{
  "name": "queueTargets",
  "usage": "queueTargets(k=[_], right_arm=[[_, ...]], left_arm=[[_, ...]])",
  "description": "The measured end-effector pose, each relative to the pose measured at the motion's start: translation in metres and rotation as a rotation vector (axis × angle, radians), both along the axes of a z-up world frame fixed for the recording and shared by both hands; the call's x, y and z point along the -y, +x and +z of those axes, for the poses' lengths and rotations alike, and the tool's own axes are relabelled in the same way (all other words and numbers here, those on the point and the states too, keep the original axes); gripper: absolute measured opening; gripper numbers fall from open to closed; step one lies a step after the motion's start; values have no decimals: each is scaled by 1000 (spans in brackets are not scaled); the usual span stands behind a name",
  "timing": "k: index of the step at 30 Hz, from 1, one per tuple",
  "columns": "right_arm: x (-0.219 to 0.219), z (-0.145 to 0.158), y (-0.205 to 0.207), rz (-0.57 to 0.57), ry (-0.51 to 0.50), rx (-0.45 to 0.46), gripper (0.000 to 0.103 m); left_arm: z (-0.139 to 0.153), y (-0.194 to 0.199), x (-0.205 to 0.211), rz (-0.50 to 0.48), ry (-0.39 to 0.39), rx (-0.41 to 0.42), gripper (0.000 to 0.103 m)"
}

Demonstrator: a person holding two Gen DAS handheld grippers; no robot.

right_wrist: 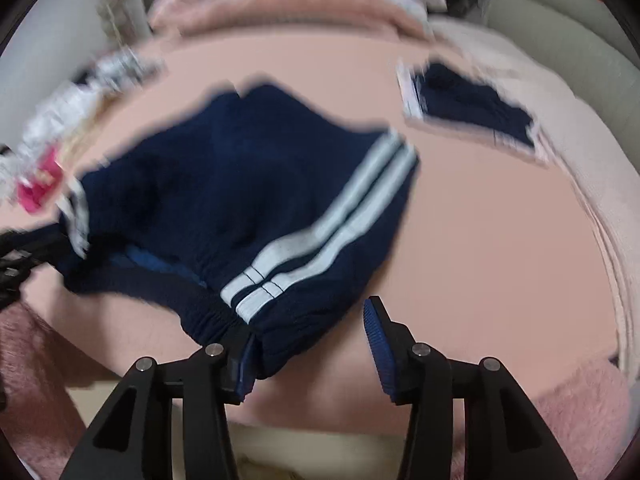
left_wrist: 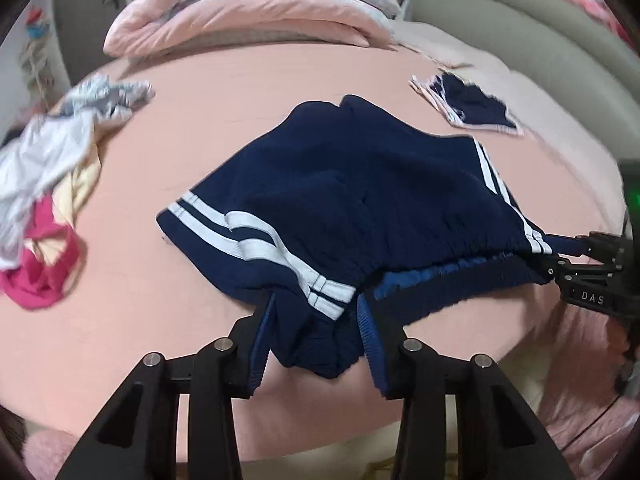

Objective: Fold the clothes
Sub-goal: 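Lower the shorts onto the bed and open both tools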

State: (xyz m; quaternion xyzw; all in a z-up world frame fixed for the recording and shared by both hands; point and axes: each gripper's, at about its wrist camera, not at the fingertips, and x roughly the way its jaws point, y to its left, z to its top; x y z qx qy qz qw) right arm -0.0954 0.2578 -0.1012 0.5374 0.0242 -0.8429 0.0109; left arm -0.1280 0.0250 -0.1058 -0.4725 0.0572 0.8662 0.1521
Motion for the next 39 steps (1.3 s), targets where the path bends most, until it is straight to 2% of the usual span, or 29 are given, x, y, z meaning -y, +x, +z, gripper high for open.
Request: queueTargets(k=[2, 4, 6, 8, 10, 12, 14, 15, 16, 17, 18, 19, 21, 24, 27, 29, 32, 33, 35, 37, 39], right_arm=[[-7, 1, 9, -4, -36, 7, 47], [-14, 13, 19, -19, -49, -38, 48], [-19, 28, 27, -24, -56, -90, 51], [-11, 40, 28, 17, -33, -133, 53], [9, 48, 26, 107, 10, -183, 53], [32, 45, 19, 160, 72, -178, 52], [52, 39, 18, 234, 99, -169, 52], [61, 35, 18, 271, 112, -165, 52], [63, 25, 15, 275, 130, -145, 52], [65, 14, 12, 275, 147, -125, 48], [61, -2, 6, 263, 146, -65, 25], [57, -9, 5, 254, 130, -41, 18], [49, -10, 7, 241, 94, -35, 15], [44, 8, 14, 232, 58, -79, 12], [40, 23, 25, 204, 12, -128, 11], [41, 28, 29, 194, -11, -140, 11], [36, -1, 28, 183, -21, -33, 12], [34, -19, 27, 175, -29, 29, 12], [33, -16, 31, 178, -43, 6, 16], [34, -1, 35, 183, -64, -38, 19], [29, 14, 37, 154, -92, -102, 21]], left_arm=[[11, 12, 8, 21, -18, -37, 38], [14, 17, 12, 40, -12, -61, 38], [16, 19, 4, -39, -26, -49, 38], [4, 15, -14, -117, -66, -23, 38], [-13, 6, -29, -149, -115, -2, 38], [-30, -2, -43, -180, -165, 18, 38], [-42, -8, -49, -158, -192, 29, 38], [-48, -11, -51, -137, -195, 37, 32], [-52, -15, -48, -113, -191, 57, 13], [-50, -16, -44, -98, -165, 63, 11], [-47, -17, -39, -84, -139, 69, 11], [-44, -19, -35, -69, -113, 75, 11], [-30, -13, -30, -75, -55, 59, 10], [-16, 1, -29, -97, -46, 29, 9], [-15, 15, -32, -109, -42, 34, 9], [-25, 20, -28, -94, -49, 69, 9], [-41, 21, -27, -69, -27, 130, 14], [-45, 20, -27, -61, -17, 147, 16], [-41, 20, -26, -55, 16, 153, 24], [-26, 23, -20, -46, 78, 118, 61], [-11, 26, -9, -25, 154, 69, 65]])
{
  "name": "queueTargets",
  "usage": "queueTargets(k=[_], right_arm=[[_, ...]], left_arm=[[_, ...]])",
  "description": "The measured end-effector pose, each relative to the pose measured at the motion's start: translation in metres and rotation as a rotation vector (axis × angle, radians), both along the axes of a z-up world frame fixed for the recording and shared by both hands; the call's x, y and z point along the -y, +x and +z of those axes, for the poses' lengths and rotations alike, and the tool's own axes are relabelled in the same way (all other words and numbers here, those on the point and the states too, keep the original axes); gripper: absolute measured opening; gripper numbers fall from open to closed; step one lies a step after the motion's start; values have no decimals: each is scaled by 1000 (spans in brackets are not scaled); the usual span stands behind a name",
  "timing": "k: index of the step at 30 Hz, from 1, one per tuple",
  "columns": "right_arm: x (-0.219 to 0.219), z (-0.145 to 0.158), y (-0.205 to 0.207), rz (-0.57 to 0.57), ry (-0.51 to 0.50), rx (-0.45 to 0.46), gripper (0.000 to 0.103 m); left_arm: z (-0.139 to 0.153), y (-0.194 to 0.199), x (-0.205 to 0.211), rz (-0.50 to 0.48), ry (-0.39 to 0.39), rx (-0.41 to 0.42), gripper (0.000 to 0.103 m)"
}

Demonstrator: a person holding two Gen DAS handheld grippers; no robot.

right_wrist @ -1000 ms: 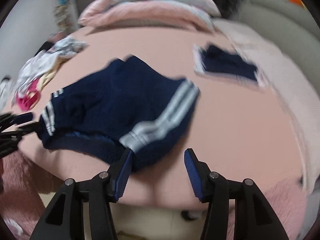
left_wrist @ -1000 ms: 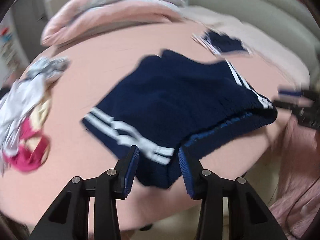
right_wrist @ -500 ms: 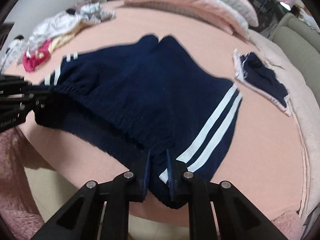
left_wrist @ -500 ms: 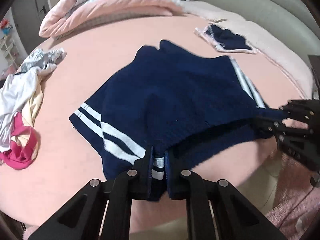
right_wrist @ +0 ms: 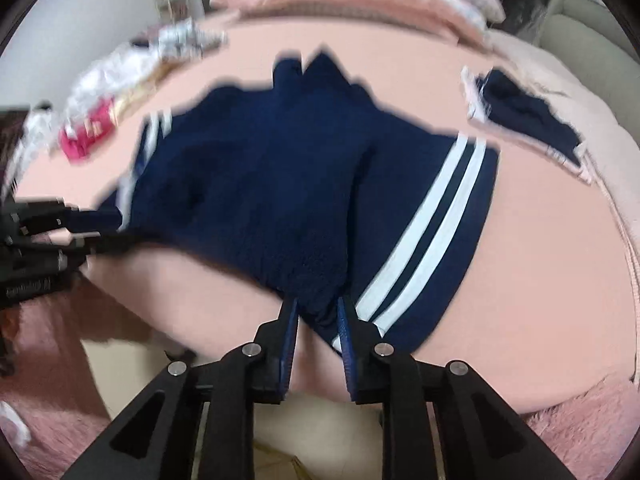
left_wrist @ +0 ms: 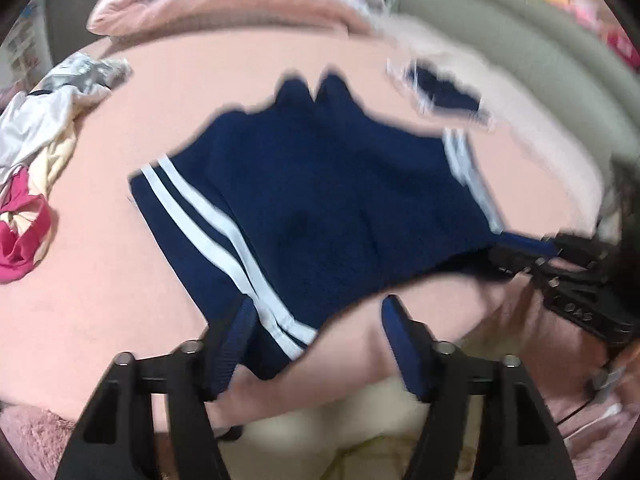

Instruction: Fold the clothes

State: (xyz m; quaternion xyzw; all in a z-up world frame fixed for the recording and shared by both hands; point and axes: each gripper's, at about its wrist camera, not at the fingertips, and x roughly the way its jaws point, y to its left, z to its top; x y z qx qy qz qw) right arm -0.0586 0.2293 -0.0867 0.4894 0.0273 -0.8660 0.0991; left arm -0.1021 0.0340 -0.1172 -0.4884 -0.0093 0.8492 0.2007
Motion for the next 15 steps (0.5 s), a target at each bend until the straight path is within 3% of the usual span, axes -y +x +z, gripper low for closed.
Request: queueTargets(k=[3, 5, 6, 7, 11, 15], right_arm=[[-5, 9, -1, -32, -28, -37, 26], [-4, 8, -3, -28, -29, -31, 26], [-1, 6, -5, -10, -25, -12, 26], [-1, 6, -6, -1, -31, -4, 26], [-12, 23, 3, 32, -138, -19, 30], [-26, 25, 3, -70, -66, -70, 39]], left_arm=[[9, 0, 17, 65, 56, -27, 64], [7, -3, 18, 88, 22, -42, 60], [3, -7, 16, 88, -19, -40, 48], [-6, -11, 12, 77, -71, -19, 46], [-43, -24, -2, 36, -281, 67, 46], [-44, -31, 6, 129, -321, 71, 48]])
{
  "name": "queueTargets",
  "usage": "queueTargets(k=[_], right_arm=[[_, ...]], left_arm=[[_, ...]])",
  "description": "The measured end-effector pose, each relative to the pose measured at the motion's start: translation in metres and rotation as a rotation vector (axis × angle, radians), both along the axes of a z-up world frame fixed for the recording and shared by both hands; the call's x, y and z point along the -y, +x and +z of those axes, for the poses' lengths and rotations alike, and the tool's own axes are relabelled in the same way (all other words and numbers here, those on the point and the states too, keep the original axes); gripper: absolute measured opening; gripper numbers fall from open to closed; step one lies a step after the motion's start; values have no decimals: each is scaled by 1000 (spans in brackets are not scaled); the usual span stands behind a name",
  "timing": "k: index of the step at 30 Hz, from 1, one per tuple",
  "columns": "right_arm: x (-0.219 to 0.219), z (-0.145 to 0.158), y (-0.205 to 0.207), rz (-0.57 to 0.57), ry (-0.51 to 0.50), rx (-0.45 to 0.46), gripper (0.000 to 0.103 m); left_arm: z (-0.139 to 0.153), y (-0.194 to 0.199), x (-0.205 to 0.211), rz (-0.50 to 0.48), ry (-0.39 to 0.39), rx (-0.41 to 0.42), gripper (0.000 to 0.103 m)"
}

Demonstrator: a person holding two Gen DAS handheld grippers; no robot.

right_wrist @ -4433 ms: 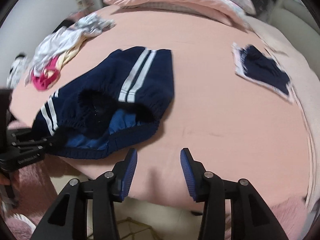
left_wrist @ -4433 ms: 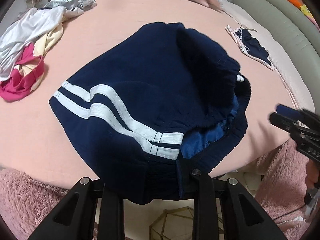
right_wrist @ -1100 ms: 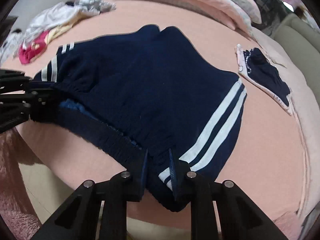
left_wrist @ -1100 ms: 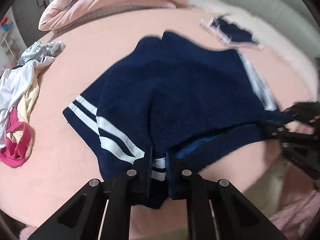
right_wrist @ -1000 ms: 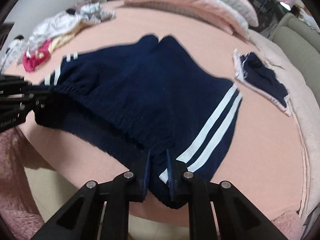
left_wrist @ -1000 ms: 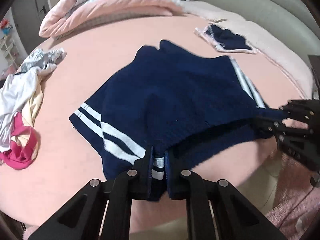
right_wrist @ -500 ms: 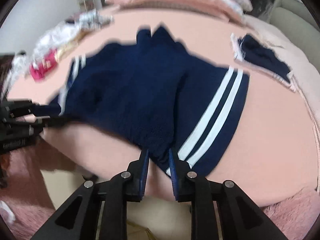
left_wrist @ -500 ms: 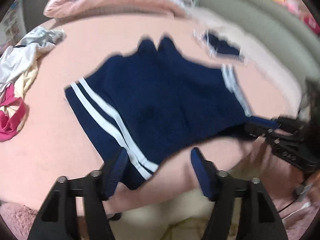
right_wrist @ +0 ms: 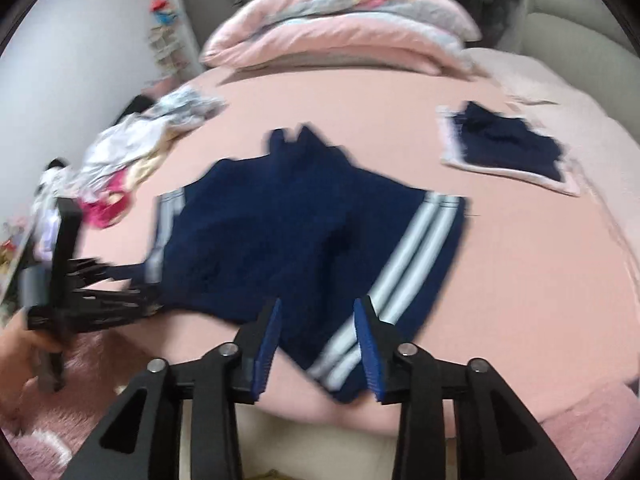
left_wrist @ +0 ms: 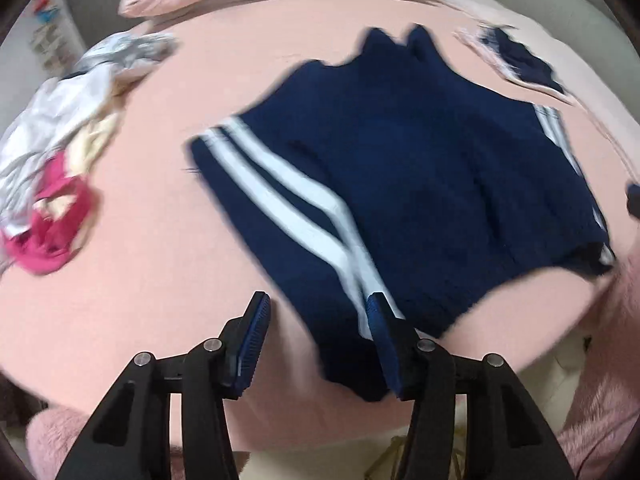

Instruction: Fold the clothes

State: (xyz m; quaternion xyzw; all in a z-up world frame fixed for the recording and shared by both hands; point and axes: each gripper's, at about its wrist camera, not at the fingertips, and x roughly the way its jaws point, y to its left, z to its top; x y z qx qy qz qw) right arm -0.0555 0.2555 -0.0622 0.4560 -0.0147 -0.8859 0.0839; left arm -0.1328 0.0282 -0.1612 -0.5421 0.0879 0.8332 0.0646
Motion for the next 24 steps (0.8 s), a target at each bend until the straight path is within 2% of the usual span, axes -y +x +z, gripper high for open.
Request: queueTargets(k=[2, 3, 5, 6, 9, 12, 13, 15, 16, 18, 23, 24], right_arm=[[3, -18, -5, -13, 77, 32, 39], [8, -37, -10, 6, 126, 82, 39], [9, -60, -16, -12, 169, 139, 39], [2, -64, -16, -45, 121, 141, 39], [-13, -52, -13, -92, 22, 95, 39], [-14, -43, -8, -54, -3, 46, 39], [-12, -48, -8, -37, 1, 73, 39], [-8, -65, -9, -24, 50, 154, 39], [-10, -69, -8, -30, 58, 159, 39], [-19, -64, -5, -79, 55, 169, 39], [-31, -53, 2, -126, 38, 109, 41], [-26, -52, 2, -104, 10, 104, 42]], left_arm=[[3, 0, 2, 41, -18, -7, 48], [5, 1, 1, 56, -14, -8, 48], [17, 13, -6, 22, 55, -40, 48], [22, 18, -11, -8, 84, -57, 48], [32, 35, -24, -102, 134, -108, 48], [17, 26, -29, -140, 167, -71, 48], [12, 23, -30, -152, 177, -58, 48], [-6, 14, -33, -133, 118, -9, 48], [-13, 10, -32, -122, 90, 13, 48], [-12, 7, -24, -95, 118, 17, 49], [9, 16, -16, -75, 164, -101, 48], [11, 17, -15, -71, 169, -124, 48]])
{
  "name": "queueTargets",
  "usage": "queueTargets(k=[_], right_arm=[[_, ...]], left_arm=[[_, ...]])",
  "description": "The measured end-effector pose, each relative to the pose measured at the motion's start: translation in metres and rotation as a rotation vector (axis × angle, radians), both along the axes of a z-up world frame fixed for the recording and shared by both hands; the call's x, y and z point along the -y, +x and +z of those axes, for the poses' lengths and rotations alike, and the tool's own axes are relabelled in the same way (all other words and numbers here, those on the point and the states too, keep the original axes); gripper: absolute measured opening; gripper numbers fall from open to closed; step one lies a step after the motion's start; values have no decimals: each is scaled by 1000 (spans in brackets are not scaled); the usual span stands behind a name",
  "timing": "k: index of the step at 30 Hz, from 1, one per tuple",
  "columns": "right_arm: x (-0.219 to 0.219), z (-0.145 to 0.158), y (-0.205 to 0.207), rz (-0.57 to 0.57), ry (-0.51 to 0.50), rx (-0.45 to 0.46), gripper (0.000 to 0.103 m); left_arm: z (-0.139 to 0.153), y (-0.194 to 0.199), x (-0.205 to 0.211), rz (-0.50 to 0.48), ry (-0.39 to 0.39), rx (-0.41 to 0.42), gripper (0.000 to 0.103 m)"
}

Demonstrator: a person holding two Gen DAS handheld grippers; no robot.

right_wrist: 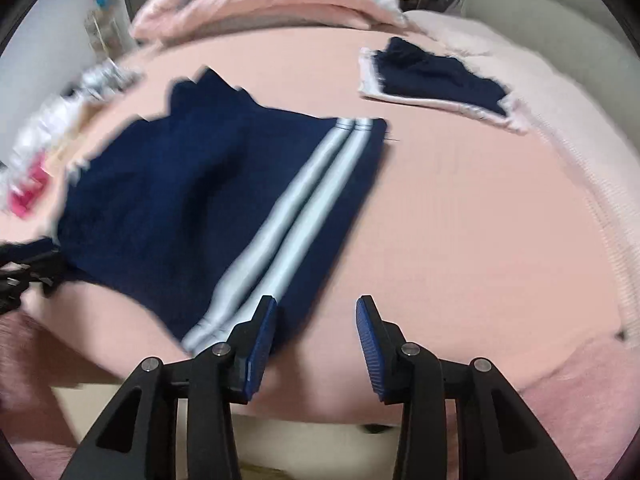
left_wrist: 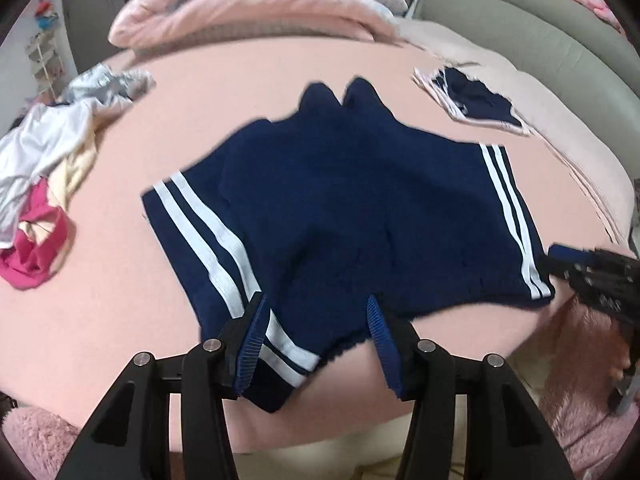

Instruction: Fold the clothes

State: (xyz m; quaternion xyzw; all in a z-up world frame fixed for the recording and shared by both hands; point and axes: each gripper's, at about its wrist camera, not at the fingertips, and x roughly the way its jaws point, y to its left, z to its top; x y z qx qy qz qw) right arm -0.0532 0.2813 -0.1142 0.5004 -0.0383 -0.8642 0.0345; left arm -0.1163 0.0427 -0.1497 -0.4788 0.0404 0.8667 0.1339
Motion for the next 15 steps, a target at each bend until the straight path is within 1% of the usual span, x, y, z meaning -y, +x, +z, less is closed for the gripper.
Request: queueTargets(k=[1, 2, 4, 5, 6, 8, 9, 10, 11, 12, 13, 15], right_arm=[[6, 1, 0, 24, -32, -5, 42], [15, 0, 0, 52, -16, -2, 42], [29, -6, 3, 92, 28, 9, 42], [29, -8, 3, 92, 36, 15, 42], [28, -9, 4, 91, 43, 21, 42], [27, -12, 4, 90, 57, 33, 43], [28, -14, 4, 90, 61, 43, 43], [28, -14, 5, 93, 79, 45, 44], [29, -14, 6, 89, 94, 43, 48], [26, -14, 8, 62, 109, 49, 56], [21, -13, 9, 41, 96, 56, 57], [5, -11, 12, 4, -1, 61, 57]], left_arm=[[-2, 0, 2, 15, -9, 1, 48], [-5, -1, 5, 33, 5, 22, 48], [-4, -1, 15, 57, 86, 42, 48], [-7, 0, 20, 68, 95, 48, 48], [-10, 2, 16, 83, 52, 60, 48], [-25, 4, 16, 109, -41, 133, 49], [-23, 6, 22, 125, -1, 137, 49], [-20, 7, 25, 140, 3, 138, 49], [-17, 8, 28, 155, 6, 139, 49], [-15, 8, 32, 169, 10, 140, 49], [-14, 8, 32, 169, 5, 145, 49], [-13, 11, 30, 165, -6, 144, 49]])
